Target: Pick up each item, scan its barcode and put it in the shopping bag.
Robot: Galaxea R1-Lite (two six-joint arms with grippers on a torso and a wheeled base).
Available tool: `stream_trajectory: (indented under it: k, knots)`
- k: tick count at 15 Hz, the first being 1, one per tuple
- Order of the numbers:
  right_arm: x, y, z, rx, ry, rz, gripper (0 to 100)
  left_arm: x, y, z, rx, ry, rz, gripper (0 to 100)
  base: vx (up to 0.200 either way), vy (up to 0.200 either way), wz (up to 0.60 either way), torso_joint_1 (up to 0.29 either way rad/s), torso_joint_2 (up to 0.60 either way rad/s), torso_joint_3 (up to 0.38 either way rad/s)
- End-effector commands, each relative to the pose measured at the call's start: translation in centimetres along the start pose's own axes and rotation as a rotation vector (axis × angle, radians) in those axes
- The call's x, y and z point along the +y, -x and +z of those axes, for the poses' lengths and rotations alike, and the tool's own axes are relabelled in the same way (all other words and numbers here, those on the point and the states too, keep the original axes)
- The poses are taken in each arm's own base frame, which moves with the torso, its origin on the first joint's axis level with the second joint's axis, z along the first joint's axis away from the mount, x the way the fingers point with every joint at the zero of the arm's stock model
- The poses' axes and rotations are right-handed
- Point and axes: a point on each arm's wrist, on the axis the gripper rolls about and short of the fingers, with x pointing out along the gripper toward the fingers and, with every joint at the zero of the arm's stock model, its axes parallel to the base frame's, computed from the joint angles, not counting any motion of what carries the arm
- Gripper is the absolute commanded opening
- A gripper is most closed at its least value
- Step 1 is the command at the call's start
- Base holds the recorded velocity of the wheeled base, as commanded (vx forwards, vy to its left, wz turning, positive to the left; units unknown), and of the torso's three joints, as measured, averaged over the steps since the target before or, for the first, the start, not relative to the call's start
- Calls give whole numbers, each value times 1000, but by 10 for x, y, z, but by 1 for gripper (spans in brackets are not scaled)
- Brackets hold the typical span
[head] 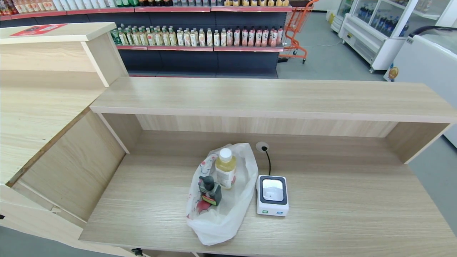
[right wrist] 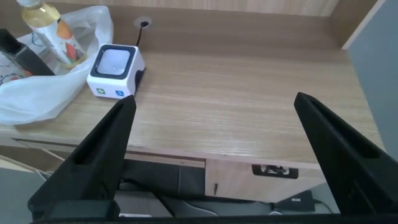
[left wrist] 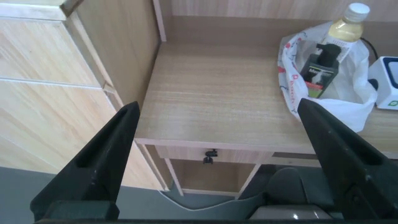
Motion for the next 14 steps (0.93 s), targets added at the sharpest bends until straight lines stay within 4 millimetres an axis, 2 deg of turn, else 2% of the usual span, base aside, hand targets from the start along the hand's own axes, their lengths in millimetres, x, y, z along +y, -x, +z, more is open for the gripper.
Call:
stream_trajectory:
  k: [1,4,8,11,12,13,14]
  knots:
    - [0,0,0,5,0,1,100,0,0,0,0,0,2,100,0,-200,0,2,2,2]
    - [0,0,0,5,0,1,100,0,0,0,1,9,0,100,0,-200,0,2,5,-1]
    - [0,0,0,5,-2,1,100,0,0,0,1,4,-1,100,0,0,0,0,0,0]
    - [0,0,0,5,-2,1,100,0,0,0,1,4,-1,100,200,0,0,-2,-4,1]
    - [0,0,0,5,-3,1,100,0,0,0,1,7,2,100,0,0,0,0,0,0]
    - [0,0,0,5,-2,1,0,0,0,0,1,7,2,100,0,0,0,0,0,0]
    - [0,0,0,5,0,1,0,0,0,0,1,7,0,100,0,0,0,0,0,0]
